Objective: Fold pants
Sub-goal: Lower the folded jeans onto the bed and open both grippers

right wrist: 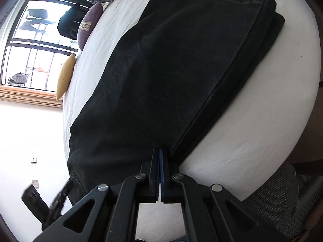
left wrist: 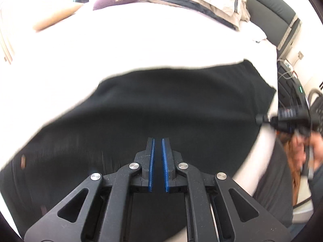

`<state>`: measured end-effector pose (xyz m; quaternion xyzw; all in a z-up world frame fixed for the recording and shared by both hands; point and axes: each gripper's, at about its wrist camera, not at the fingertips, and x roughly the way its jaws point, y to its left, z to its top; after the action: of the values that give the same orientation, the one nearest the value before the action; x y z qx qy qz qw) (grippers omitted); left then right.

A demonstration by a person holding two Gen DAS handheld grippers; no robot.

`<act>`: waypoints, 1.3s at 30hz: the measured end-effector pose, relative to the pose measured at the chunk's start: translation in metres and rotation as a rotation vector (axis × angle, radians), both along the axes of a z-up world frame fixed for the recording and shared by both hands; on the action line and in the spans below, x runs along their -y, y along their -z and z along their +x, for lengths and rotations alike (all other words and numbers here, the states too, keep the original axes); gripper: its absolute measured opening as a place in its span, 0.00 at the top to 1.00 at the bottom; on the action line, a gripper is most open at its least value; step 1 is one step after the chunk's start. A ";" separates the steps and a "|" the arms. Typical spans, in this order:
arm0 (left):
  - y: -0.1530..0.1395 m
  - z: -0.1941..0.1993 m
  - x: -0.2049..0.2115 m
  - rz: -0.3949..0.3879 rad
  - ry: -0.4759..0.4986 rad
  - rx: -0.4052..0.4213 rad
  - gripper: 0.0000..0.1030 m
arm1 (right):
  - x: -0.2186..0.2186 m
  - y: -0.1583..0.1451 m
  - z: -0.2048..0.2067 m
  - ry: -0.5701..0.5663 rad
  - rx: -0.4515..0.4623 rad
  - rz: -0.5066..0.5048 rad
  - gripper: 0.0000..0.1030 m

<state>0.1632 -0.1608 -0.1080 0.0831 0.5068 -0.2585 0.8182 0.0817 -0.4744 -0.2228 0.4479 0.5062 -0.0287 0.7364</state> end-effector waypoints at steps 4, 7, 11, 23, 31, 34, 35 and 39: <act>0.027 0.059 0.041 -0.018 0.099 -0.121 0.93 | 0.005 0.007 -0.004 0.011 0.019 0.028 1.00; 0.061 0.097 0.051 -0.021 0.095 -0.205 0.93 | 0.007 0.007 -0.008 0.010 0.024 0.024 1.00; 0.058 0.133 0.033 -0.086 -0.068 -0.210 0.93 | 0.008 0.004 -0.017 0.004 0.016 -0.002 1.00; 0.054 0.092 0.111 0.078 0.103 -0.081 0.93 | -0.055 -0.042 0.054 -0.248 0.161 -0.062 0.93; 0.055 0.129 0.055 0.115 -0.124 -0.003 0.93 | 0.007 -0.015 0.022 -0.059 0.023 -0.184 1.00; 0.036 0.132 0.045 0.152 -0.192 0.073 0.93 | 0.025 -0.037 0.003 0.012 -0.004 -0.287 0.98; 0.030 0.127 0.050 0.114 -0.174 0.070 0.93 | 0.030 -0.047 0.003 0.020 0.036 -0.278 0.97; 0.027 0.095 0.112 0.046 0.004 0.042 0.93 | 0.033 -0.064 0.029 -0.030 0.155 -0.219 0.88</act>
<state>0.2578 -0.2728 -0.1347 0.1083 0.4949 -0.2469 0.8261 0.1110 -0.5073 -0.1591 0.3578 0.4483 -0.0380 0.8183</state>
